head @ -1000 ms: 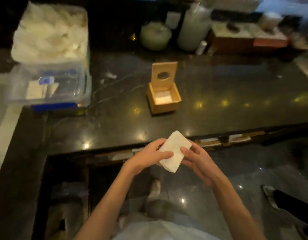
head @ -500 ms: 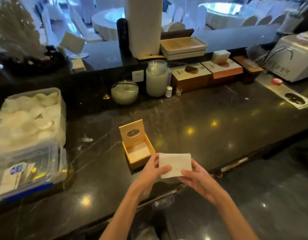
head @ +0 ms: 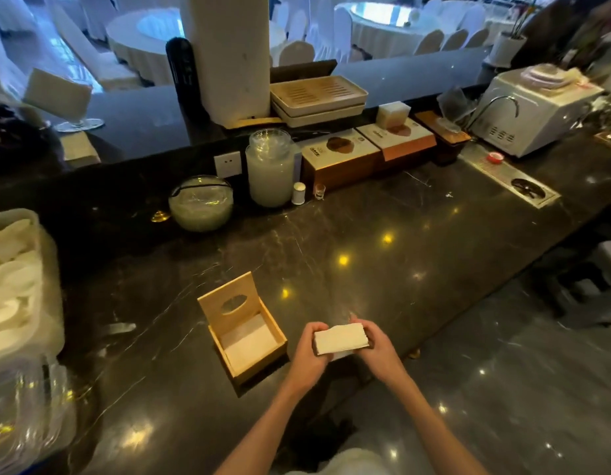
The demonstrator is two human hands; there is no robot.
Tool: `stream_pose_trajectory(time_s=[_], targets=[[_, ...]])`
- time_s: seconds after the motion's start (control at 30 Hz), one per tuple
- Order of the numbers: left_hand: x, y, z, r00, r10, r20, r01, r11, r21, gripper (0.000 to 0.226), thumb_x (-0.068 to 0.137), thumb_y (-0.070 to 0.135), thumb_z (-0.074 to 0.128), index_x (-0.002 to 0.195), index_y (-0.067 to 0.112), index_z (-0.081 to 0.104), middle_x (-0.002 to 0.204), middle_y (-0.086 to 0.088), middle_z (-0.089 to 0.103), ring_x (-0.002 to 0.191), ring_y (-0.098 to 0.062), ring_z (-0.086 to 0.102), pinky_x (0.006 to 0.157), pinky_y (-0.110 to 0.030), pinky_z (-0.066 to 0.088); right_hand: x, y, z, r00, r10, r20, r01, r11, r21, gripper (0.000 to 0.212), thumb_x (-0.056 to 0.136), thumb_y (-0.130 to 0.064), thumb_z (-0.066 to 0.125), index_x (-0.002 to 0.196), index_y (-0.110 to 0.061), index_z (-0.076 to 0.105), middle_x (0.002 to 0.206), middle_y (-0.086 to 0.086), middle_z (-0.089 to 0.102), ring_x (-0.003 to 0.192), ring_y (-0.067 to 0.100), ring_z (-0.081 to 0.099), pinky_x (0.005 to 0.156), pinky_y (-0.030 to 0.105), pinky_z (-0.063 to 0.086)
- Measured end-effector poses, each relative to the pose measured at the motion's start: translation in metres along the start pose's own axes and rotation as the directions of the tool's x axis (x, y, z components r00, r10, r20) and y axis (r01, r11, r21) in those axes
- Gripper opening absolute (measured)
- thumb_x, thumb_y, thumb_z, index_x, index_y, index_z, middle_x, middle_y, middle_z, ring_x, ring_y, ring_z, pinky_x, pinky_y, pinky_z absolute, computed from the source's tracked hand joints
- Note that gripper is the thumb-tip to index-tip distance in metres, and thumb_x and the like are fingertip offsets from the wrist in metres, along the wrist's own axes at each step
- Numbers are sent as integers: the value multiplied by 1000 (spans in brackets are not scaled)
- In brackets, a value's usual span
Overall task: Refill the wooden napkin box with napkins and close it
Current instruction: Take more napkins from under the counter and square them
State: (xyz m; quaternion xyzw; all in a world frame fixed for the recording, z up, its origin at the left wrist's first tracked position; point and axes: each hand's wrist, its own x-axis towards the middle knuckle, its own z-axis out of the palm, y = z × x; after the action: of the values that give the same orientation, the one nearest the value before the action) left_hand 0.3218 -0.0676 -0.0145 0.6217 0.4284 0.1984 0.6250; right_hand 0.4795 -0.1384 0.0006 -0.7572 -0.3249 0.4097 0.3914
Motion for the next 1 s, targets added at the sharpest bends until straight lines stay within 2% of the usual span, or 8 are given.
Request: stream_pose_trajectory(time_s=[0.17,0.23,0.3,0.4,0.53,0.67,0.83,1.0], targets=[[8,-27,9,999,-51,-7,51,998,31,54,86,0,66,131,21,45,125,4,55,120,-4,52,93,-16,47,7,31,16,997,66,-26,-66,998,11,49,85,13,57,124,-15,55,115,-1,66,116,20,60,83,6,46],[9,-33,11,998,-59,-23,59,998,28,56,85,-2,67,131,20,44,122,9,54,118,1,51,96,-16,47,10,35,16,996,83,-21,-82,995,51,59,87,11,56,141,-12,45,136,4,57,128,18,52,100,17,44],[11,-35,14,997,-71,-43,71,997,16,55,85,-4,67,130,18,44,119,14,52,114,8,51,95,-14,46,13,39,15,994,107,-5,-106,987,121,77,87,14,55,153,-12,25,152,-2,35,140,13,37,113,28,33],[13,-38,23,992,-74,-100,71,997,-31,45,87,0,67,124,17,47,116,10,57,110,7,55,91,-14,48,11,40,21,992,124,12,-125,981,147,81,90,15,51,156,-15,15,148,-10,29,139,6,30,108,16,29],[16,-35,31,982,-59,-179,48,997,-63,43,87,-6,64,122,12,47,116,5,59,109,5,57,87,-14,50,11,41,32,998,63,-8,-61,985,163,76,86,24,42,152,-8,25,140,-5,41,132,7,36,87,-7,32],[15,-41,32,980,-32,-197,25,999,-36,45,82,-18,58,120,6,48,115,-2,60,109,-1,59,88,-17,50,14,48,33,1000,21,-21,-16,982,186,80,79,30,37,150,-6,28,137,1,47,129,10,41,87,-4,35],[19,-47,32,985,-15,-173,9,999,-35,41,86,-8,64,120,7,47,117,-4,61,111,-8,60,89,-22,52,11,51,35,999,17,-37,-10,982,186,83,79,29,40,151,-9,26,137,-3,47,131,11,42,89,-4,34],[17,-44,28,995,-41,-95,38,999,-30,46,88,-5,63,127,12,44,122,1,59,116,-1,57,91,-16,50,11,51,32,1000,1,-28,3,986,168,77,82,26,45,148,-12,33,137,-6,50,131,7,42,94,-1,34]])
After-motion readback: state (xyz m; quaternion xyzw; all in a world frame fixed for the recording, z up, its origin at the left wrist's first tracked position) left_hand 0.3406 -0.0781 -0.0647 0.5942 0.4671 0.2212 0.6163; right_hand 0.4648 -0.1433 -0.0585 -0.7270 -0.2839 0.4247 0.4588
